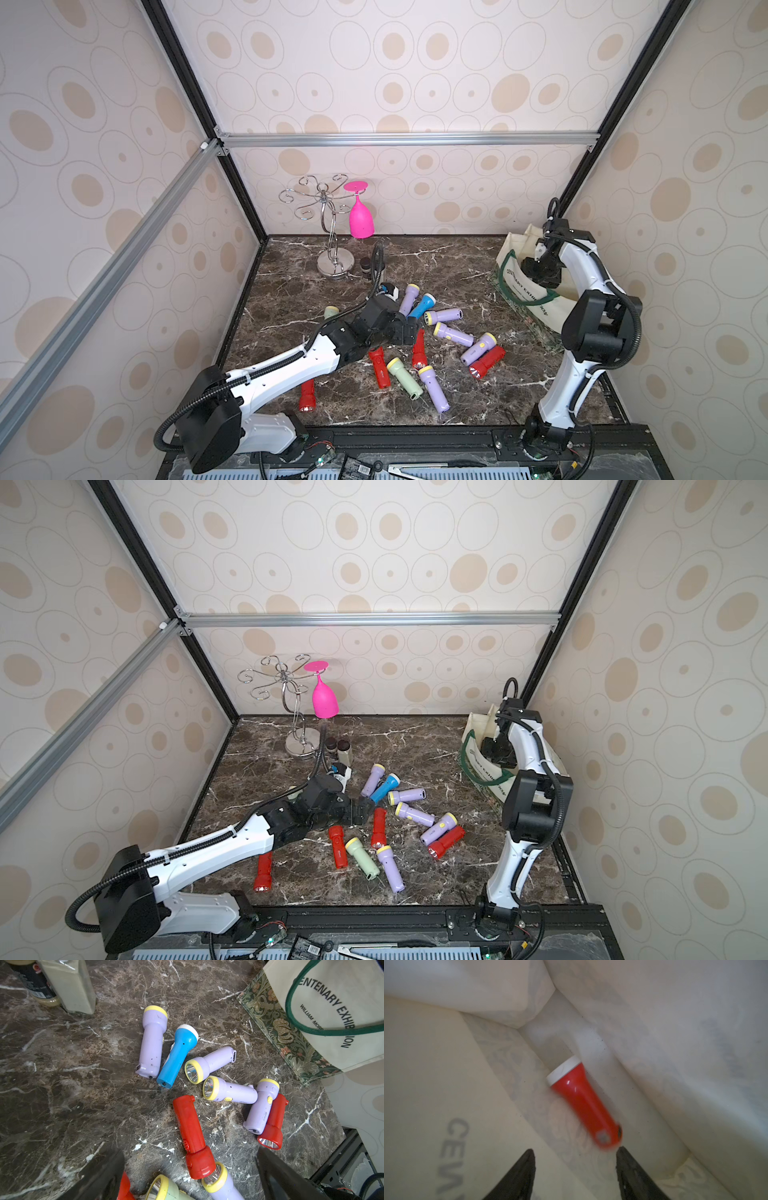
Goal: Put the flashlights into the tote bags
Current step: Place the flashlight in the canvas bag, then pick up the flashlight from the center of the board.
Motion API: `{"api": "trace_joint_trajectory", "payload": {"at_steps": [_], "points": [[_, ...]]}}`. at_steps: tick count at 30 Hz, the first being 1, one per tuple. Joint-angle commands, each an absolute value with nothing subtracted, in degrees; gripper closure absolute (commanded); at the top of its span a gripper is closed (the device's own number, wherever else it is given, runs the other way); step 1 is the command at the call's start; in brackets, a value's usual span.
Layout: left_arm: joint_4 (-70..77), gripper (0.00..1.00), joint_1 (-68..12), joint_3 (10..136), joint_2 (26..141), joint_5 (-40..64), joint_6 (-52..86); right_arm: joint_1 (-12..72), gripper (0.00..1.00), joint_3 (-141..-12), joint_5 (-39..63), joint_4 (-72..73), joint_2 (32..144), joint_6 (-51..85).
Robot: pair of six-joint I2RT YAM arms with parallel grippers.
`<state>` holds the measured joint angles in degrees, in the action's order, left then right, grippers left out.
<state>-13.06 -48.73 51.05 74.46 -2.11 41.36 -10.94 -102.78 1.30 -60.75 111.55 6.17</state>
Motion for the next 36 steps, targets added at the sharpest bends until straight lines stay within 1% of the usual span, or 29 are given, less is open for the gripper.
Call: {"api": "trace_joint_trajectory", "payload": {"at_steps": [1,6,10,12,16,17,20,21,26,30,36], "points": [[-15.63,0.01,-48.34,50.20,73.67,-3.34,44.18,-10.90,0.27,-103.72,0.47,-62.04,106.10,5.11],[-17.20,0.02,-48.34,48.78,74.70,-2.83,46.41,-10.77,0.21,-105.09,-0.39,-63.18,101.16,5.21],[-18.34,0.05,-48.34,46.25,74.71,-1.83,48.51,-9.42,0.18,-106.70,-1.33,-64.45,97.51,4.89],[-19.22,0.07,-48.34,44.94,74.12,-1.99,49.45,-7.26,0.17,-107.92,-3.42,-65.48,95.73,4.06],[-22.10,0.10,-48.36,43.49,72.65,-3.90,50.69,-0.67,0.13,-111.41,-8.47,-68.76,93.74,3.32],[-22.77,0.10,-48.34,42.99,72.18,-4.17,51.31,1.30,0.09,-112.27,-9.65,-69.72,93.45,3.21],[-23.16,0.14,-48.31,40.43,70.66,-3.58,53.41,6.68,0.06,-113.73,-10.77,-71.44,92.28,4.81],[-22.76,0.15,-48.34,39.36,70.18,-2.81,54.04,8.80,0.01,-113.82,-10.73,-71.67,91.79,5.58],[-21.61,0.16,-48.42,36.07,69.87,1.23,55.21,20.29,0.01,-112.75,-9.61,-72.26,90.31,10.58],[-22.62,0.20,-48.50,36.55,70.74,1.55,55.01,28.01,0.01,-107.93,-7.19,-69.54,88.23,15.47],[-21.71,0.27,-49.70,36.32,73.06,1.36,56.14,35.91,0.01,-99.49,-2.61,-64.75,85.59,20.57]]}}
